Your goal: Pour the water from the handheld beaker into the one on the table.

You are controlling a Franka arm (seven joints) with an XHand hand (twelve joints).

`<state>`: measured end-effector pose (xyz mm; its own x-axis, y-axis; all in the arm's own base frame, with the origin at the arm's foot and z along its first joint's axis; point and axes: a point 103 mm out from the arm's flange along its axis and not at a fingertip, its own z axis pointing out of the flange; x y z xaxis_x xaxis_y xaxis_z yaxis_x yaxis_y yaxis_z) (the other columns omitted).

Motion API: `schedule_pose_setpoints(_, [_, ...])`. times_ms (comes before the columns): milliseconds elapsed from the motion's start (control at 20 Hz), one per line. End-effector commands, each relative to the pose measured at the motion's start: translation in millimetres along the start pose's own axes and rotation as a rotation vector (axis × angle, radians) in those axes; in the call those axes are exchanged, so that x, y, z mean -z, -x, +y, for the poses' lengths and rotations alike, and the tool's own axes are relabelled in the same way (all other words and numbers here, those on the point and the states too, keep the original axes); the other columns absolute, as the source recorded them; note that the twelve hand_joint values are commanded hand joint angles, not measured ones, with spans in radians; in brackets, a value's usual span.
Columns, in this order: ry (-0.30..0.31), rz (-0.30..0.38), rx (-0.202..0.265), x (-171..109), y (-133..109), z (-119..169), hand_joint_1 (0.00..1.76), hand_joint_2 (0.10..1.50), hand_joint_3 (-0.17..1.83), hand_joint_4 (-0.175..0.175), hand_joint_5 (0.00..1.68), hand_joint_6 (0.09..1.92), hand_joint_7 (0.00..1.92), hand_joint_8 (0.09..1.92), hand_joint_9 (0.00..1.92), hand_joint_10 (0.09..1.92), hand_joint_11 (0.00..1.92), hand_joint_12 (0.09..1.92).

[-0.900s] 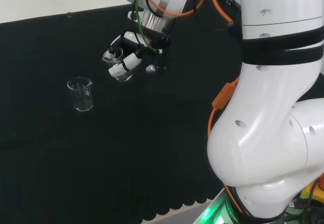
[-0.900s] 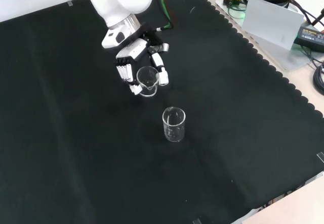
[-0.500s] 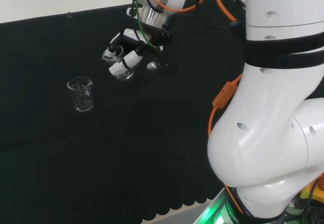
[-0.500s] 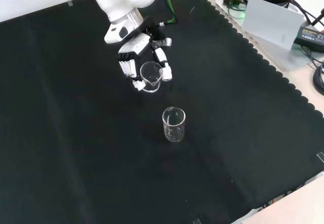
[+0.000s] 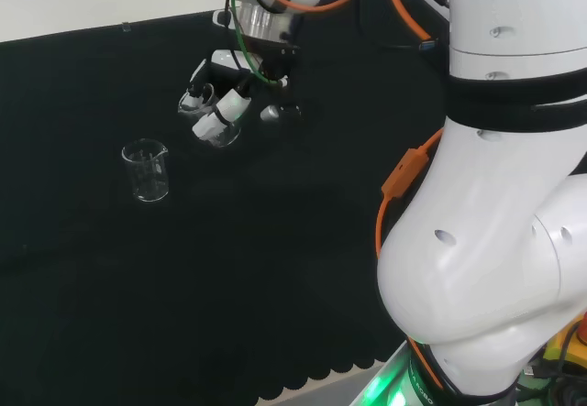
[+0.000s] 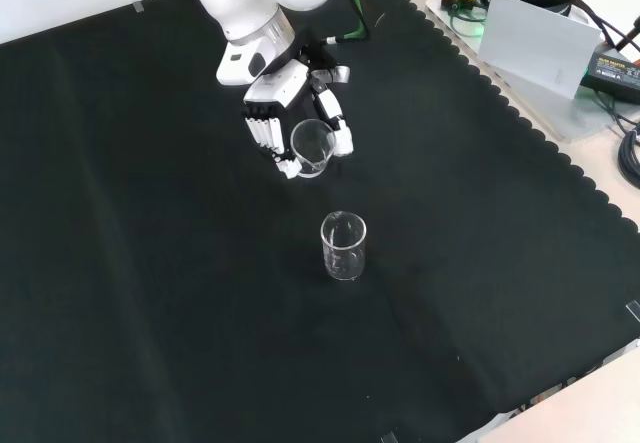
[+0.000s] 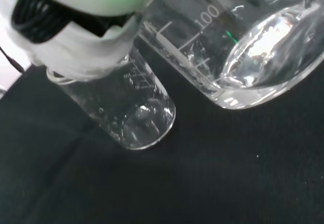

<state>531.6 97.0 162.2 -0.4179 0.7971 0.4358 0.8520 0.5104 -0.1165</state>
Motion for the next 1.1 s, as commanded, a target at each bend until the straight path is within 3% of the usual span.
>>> schedule_pose_setpoints(50, [-0.060,-0.065,-0.014,-1.0,-14.8,7.8,1.16,0.72,0.45,0.119,1.42,0.31,1.82,0.09,1.65,0.10,1.28,0.80])
schedule_pose_setpoints(500, [-0.134,-0.183,-0.077,-7.6,-27.4,20.2,1.16,0.71,0.47,0.114,1.42,0.32,1.83,0.09,1.66,0.09,1.27,0.81])
schedule_pose_setpoints(1100, [-0.219,-0.320,-0.122,-11.4,-43.2,37.6,1.17,0.71,0.48,0.106,1.42,0.32,1.83,0.09,1.66,0.09,1.28,0.82])
